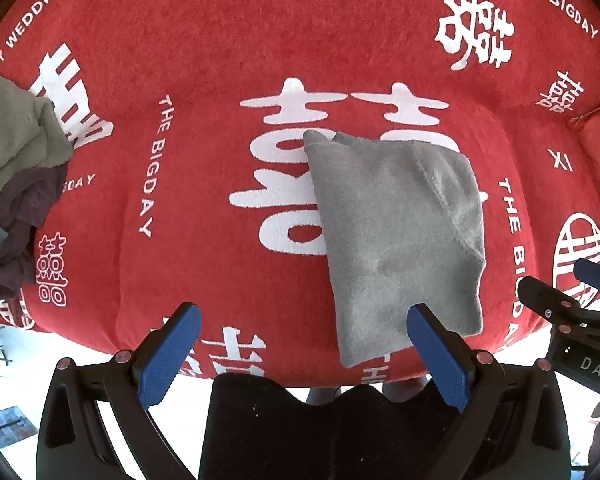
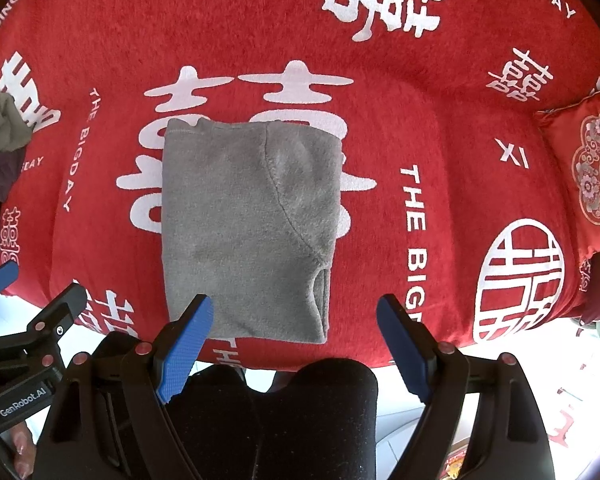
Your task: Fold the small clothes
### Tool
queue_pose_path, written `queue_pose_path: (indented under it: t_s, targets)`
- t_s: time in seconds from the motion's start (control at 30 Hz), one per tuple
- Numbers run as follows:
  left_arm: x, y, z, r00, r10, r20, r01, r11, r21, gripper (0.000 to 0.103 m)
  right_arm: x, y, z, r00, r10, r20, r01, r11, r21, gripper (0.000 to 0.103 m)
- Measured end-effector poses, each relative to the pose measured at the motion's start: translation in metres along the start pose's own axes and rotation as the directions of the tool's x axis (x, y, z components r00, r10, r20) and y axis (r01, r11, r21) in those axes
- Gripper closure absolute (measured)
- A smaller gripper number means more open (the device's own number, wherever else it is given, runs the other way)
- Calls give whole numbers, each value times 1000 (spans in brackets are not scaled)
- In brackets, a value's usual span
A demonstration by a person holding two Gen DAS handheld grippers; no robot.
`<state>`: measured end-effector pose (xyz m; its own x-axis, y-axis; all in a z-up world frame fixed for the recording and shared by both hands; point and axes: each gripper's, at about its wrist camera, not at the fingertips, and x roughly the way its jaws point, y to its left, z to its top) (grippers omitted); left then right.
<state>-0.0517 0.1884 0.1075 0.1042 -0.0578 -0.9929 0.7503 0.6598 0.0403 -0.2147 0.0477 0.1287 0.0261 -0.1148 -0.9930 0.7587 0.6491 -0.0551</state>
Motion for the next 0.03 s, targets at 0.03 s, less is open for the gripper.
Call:
queue_pose_path:
  t_s: [0.03]
  targets:
    - [-1, 0, 1, 1000, -9, 4, 9, 1000, 3, 0, 1, 0, 0, 1000, 0, -2, 0, 1000, 1, 17]
